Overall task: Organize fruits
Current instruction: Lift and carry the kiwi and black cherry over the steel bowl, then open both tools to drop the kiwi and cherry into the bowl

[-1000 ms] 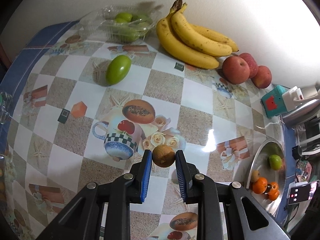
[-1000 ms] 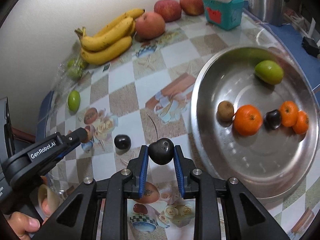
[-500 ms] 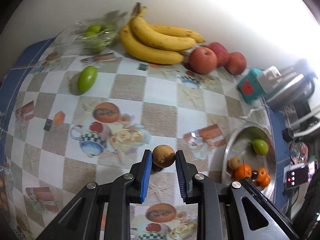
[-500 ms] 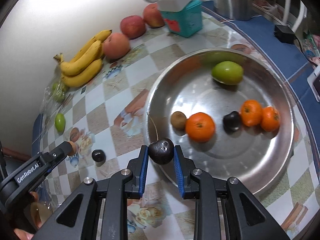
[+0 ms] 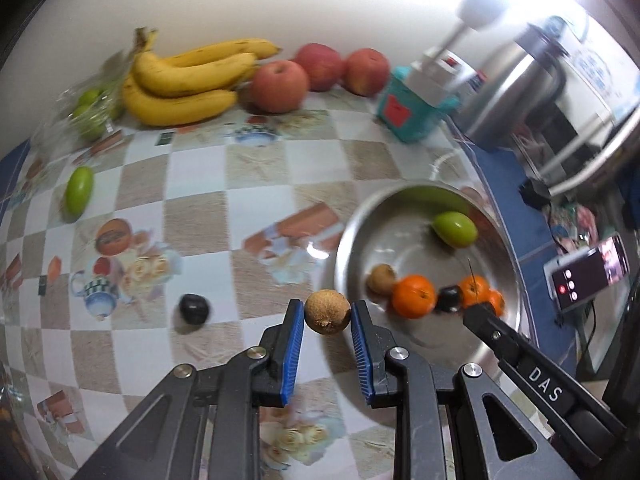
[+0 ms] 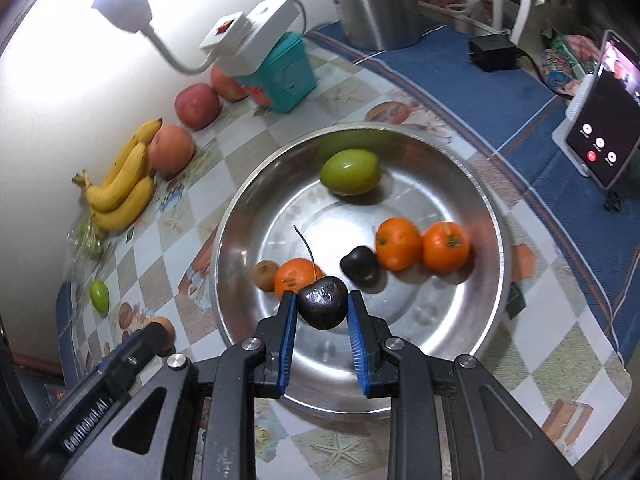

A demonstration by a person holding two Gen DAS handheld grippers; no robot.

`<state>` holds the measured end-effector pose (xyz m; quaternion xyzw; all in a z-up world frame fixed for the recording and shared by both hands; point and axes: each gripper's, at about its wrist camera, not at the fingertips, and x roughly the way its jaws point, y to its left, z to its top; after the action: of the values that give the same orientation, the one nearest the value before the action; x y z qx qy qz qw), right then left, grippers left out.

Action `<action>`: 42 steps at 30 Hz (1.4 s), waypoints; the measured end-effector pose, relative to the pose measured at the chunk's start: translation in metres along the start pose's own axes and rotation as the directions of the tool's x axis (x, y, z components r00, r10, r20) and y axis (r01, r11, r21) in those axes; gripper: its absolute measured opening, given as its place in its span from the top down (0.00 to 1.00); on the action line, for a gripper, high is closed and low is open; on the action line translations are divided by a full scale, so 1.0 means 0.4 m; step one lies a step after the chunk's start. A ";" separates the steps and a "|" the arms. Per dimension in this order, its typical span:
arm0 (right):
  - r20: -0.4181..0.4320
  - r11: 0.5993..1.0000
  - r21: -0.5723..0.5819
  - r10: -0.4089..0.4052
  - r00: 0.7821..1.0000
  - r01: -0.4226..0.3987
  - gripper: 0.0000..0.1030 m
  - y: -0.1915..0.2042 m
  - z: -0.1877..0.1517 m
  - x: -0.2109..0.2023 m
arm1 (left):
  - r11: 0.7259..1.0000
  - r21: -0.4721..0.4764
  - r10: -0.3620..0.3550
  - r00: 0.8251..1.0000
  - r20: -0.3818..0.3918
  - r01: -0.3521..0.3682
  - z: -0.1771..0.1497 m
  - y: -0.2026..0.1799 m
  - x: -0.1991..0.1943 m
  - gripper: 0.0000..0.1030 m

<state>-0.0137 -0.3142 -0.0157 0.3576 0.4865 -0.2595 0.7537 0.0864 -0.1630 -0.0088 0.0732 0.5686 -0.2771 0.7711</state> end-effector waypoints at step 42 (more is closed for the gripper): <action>-0.111 0.995 0.081 -0.053 0.992 0.062 0.60 -0.083 0.004 0.066 | 0.995 0.101 -0.003 0.996 -0.092 0.012 -0.027 -0.112 0.108 0.73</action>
<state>-0.0271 -0.3371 -0.0491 0.3885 0.5256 -0.2816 0.7025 0.0631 -0.2107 -0.0431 0.1228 0.5888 -0.3047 0.7385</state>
